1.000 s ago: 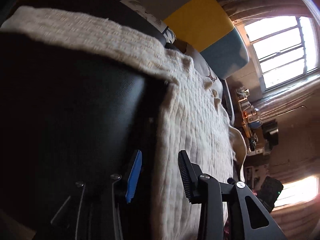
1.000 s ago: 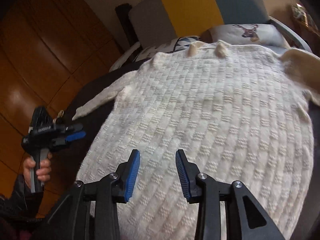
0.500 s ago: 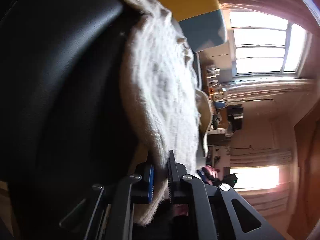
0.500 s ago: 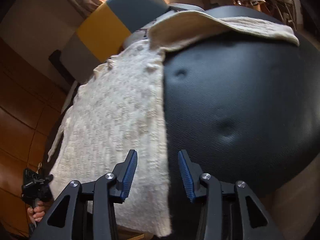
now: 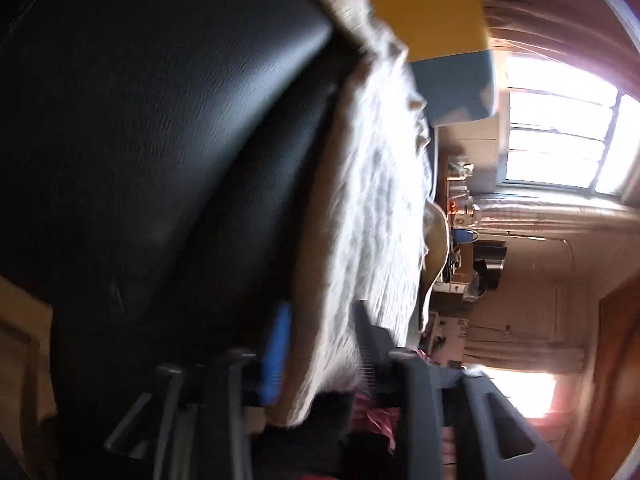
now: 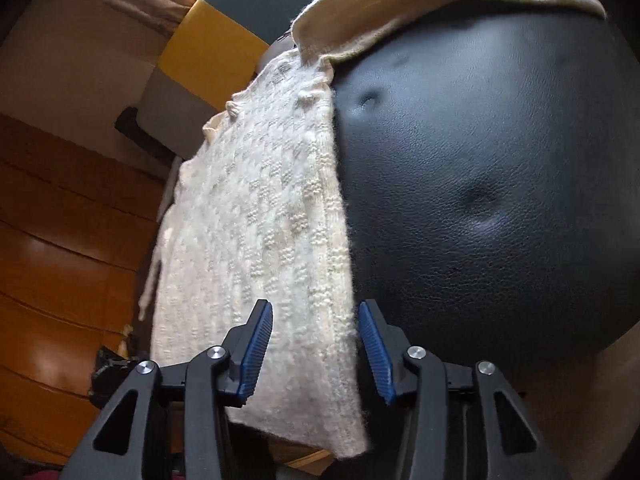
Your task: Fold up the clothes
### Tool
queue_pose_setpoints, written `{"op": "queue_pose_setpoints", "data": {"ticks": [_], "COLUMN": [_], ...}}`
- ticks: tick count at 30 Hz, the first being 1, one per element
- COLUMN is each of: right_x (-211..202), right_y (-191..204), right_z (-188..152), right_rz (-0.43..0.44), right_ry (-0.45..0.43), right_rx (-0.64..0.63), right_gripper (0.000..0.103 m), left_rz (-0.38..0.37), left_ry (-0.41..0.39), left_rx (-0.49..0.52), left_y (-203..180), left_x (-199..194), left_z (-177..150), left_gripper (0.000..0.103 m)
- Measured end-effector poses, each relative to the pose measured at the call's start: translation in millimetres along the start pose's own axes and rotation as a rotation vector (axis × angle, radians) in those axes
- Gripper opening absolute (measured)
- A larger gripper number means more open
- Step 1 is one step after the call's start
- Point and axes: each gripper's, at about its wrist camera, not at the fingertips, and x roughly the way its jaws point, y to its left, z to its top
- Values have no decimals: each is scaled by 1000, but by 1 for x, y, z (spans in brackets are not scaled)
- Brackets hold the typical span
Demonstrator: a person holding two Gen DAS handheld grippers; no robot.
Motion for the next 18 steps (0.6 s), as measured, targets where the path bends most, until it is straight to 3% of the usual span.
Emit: {"op": "queue_pose_setpoints", "data": {"ticks": [4,6,7,9,11,12,14,16,18], "right_x": [21,30,32,23,3,-5,-7,-4,-5], "right_y": [3,12,17,30,40,41,35,24,17], "right_z": [0,0,1,3,5,7,11,10,6], "right_rz": [157,143,141,172,200,165,-17,-107,-123], "right_ry": [82,78,76,48,-12,-32,-33,-10,-8], "right_rx": [27,-15,-25,-59,-97,-108,-111,-82,-52], "right_gripper": [47,35,32,27,26,26,26,27,42], "left_rz": [-118,-119,-164,-265,-291,-215,-39,134,174], "left_ry": [23,52,71,109,57,44,21,1,18], "left_rx": [70,107,97,69,87,79,56,44,24], "left_y": [-22,-35,-43,-59,-73,-68,-54,-37,-12], "left_x": [21,34,34,34,16,15,15,20,17], "left_z": [4,8,9,11,16,21,31,35,21], "left_gripper": [55,25,8,9,9,9,10,12,24]}}
